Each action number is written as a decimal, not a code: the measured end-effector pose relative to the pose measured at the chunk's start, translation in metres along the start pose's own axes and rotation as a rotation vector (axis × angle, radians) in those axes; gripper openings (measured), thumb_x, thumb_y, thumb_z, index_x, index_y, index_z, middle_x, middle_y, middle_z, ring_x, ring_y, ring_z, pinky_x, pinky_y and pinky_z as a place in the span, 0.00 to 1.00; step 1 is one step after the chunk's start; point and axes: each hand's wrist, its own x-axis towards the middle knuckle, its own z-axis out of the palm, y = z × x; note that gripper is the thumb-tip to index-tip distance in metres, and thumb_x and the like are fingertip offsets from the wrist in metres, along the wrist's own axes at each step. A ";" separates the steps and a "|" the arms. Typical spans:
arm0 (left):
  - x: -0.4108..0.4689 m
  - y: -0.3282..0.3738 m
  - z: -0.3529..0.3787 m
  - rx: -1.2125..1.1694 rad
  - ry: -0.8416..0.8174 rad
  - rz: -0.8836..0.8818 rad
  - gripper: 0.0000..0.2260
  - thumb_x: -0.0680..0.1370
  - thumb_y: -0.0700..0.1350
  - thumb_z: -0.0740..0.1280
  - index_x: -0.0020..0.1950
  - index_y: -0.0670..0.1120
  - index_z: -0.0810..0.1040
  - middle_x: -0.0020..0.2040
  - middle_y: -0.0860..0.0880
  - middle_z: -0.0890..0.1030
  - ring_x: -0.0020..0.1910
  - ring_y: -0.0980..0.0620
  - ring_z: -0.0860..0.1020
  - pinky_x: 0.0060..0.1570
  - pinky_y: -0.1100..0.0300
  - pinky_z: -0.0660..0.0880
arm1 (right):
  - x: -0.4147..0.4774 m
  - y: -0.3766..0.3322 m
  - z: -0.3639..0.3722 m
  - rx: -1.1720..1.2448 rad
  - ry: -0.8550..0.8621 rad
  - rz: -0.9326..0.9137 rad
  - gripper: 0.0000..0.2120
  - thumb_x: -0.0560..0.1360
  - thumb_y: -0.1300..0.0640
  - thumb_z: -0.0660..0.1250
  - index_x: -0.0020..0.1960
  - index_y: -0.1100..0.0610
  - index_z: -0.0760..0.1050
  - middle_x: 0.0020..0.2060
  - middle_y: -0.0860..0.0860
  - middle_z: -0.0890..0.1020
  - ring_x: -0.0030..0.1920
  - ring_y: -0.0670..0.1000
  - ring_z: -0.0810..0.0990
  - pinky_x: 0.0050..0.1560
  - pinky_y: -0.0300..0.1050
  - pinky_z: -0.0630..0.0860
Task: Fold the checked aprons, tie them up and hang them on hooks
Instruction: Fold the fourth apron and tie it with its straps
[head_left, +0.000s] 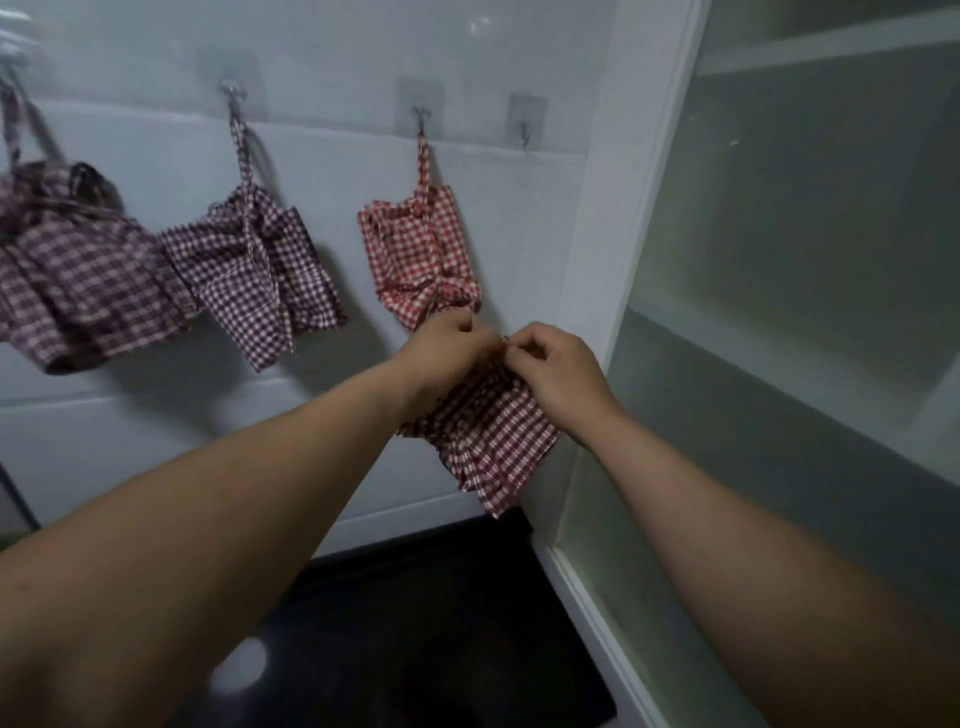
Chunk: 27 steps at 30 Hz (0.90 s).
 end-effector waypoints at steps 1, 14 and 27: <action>0.009 0.007 -0.001 -0.032 -0.021 -0.003 0.05 0.78 0.43 0.72 0.43 0.45 0.79 0.39 0.47 0.78 0.40 0.52 0.76 0.46 0.54 0.75 | 0.012 -0.002 -0.007 0.039 0.033 -0.008 0.04 0.78 0.56 0.71 0.47 0.56 0.82 0.40 0.50 0.85 0.40 0.45 0.81 0.46 0.41 0.76; 0.119 0.066 0.009 0.147 0.236 0.015 0.04 0.80 0.41 0.72 0.49 0.41 0.83 0.43 0.42 0.86 0.45 0.44 0.85 0.50 0.47 0.85 | 0.140 -0.003 -0.040 0.019 0.022 -0.018 0.05 0.79 0.55 0.69 0.47 0.54 0.82 0.45 0.49 0.85 0.48 0.51 0.82 0.51 0.48 0.78; 0.117 0.068 0.022 0.413 0.204 -0.079 0.31 0.81 0.63 0.65 0.71 0.38 0.72 0.65 0.39 0.79 0.61 0.42 0.79 0.54 0.55 0.77 | 0.140 -0.005 -0.042 0.071 0.494 -0.149 0.05 0.82 0.54 0.65 0.50 0.55 0.75 0.36 0.41 0.76 0.36 0.43 0.73 0.35 0.34 0.64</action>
